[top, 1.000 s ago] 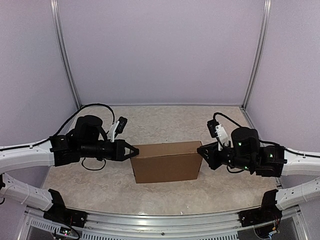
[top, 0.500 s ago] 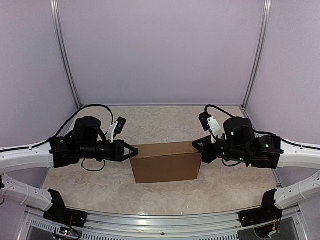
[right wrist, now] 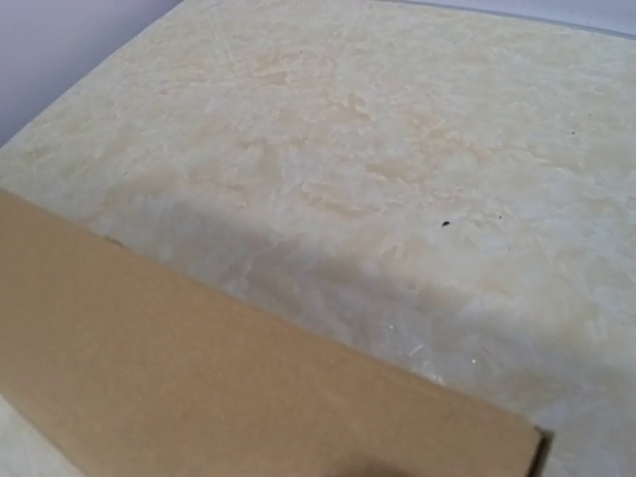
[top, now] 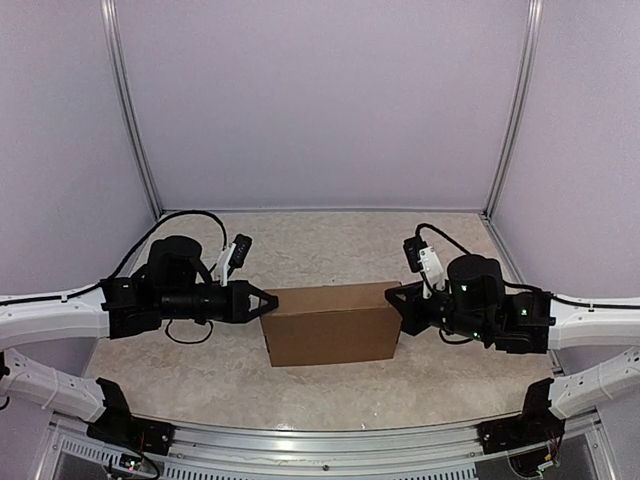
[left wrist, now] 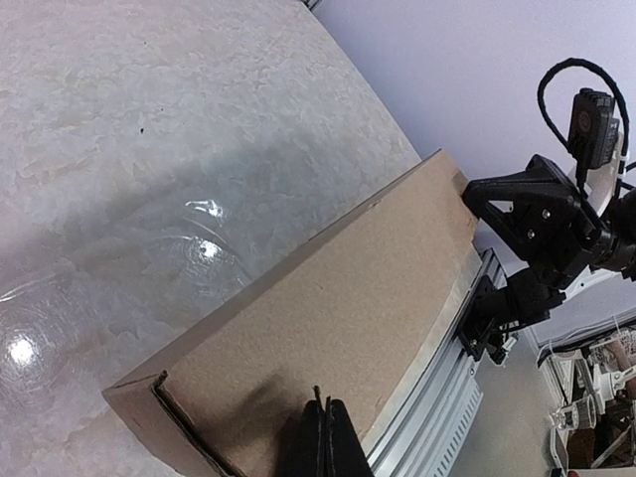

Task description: Fold the paper box

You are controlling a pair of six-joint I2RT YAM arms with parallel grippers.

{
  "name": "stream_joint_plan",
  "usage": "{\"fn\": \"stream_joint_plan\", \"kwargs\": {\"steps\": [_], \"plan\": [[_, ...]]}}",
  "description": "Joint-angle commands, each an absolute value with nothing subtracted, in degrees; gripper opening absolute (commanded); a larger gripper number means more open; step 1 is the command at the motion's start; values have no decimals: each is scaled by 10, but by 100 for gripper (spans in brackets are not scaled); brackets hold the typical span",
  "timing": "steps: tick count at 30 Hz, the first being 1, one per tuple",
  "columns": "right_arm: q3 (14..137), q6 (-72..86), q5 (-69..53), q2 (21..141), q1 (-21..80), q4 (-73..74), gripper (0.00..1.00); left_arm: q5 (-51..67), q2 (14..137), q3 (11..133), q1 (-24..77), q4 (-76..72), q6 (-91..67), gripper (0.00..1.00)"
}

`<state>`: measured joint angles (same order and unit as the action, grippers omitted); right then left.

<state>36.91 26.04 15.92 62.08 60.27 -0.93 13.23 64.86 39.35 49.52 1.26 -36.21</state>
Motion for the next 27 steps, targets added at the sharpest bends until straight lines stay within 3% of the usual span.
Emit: {"fn": "stream_joint_plan", "kwargs": {"steps": [1,14,23,27], "plan": [[378,247,142,655,610,65,0,119,687,358,496,109,-364,0],[537,202,84,811,655,3,0,114,682,366,498,111,-362,0],[501,233,101,860,669,2,0,109,686,389,497,137,-356,0],[488,239,112,837,669,6,0,110,676,405,497,143,-347,10]]}}
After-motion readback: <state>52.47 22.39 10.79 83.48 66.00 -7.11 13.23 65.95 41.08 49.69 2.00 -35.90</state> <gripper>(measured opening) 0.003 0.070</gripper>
